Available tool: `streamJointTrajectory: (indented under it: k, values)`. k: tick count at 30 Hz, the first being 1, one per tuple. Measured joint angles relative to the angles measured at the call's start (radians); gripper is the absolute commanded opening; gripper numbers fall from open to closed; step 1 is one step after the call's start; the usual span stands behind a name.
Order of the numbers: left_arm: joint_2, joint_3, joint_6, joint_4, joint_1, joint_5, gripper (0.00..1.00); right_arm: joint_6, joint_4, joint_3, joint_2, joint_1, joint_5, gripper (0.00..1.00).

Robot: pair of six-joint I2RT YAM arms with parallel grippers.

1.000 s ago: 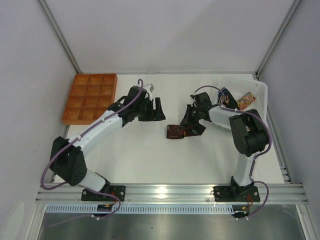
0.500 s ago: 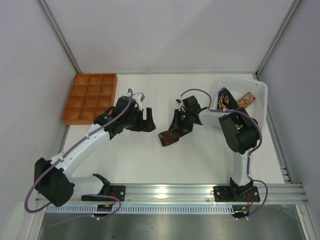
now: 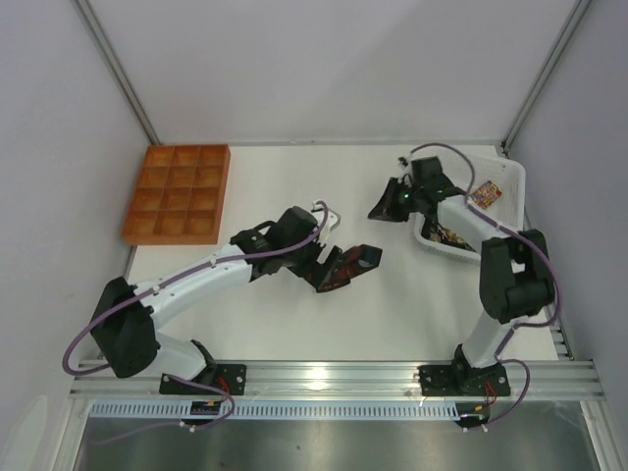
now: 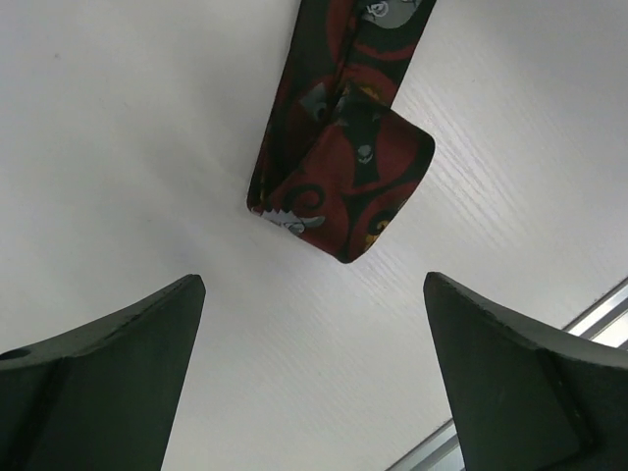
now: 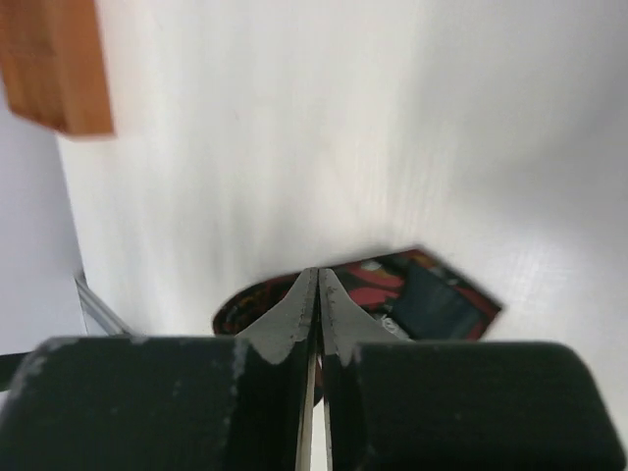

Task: Roll the ties
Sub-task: Roll the tie

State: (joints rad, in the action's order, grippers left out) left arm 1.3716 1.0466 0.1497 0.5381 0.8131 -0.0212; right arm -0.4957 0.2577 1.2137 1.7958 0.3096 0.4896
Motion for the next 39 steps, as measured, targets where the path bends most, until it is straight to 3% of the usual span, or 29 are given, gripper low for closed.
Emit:
streamJointTrajectory:
  k: [8, 16, 31, 39]
  values:
    - [0.188, 0.095, -0.242, -0.056, 0.093, 0.024, 1.0, -0.005, -0.008, -0.097, -0.253, -0.171, 0.027, 0.13]
    - [0.396, 0.221, -0.375, -0.007, 0.156, 0.076, 1.0, -0.005, -0.002, -0.231, -0.267, -0.19, 0.071, 0.13]
    - [0.364, 0.225, -0.439, 0.004, 0.153, -0.103, 1.0, -0.001, -0.031, -0.259, -0.269, -0.201, 0.109, 0.12]
    - [0.426, 0.315, -0.467, 0.119, 0.087, 0.023, 1.0, -0.001, -0.044, -0.267, -0.272, -0.201, 0.122, 0.11]
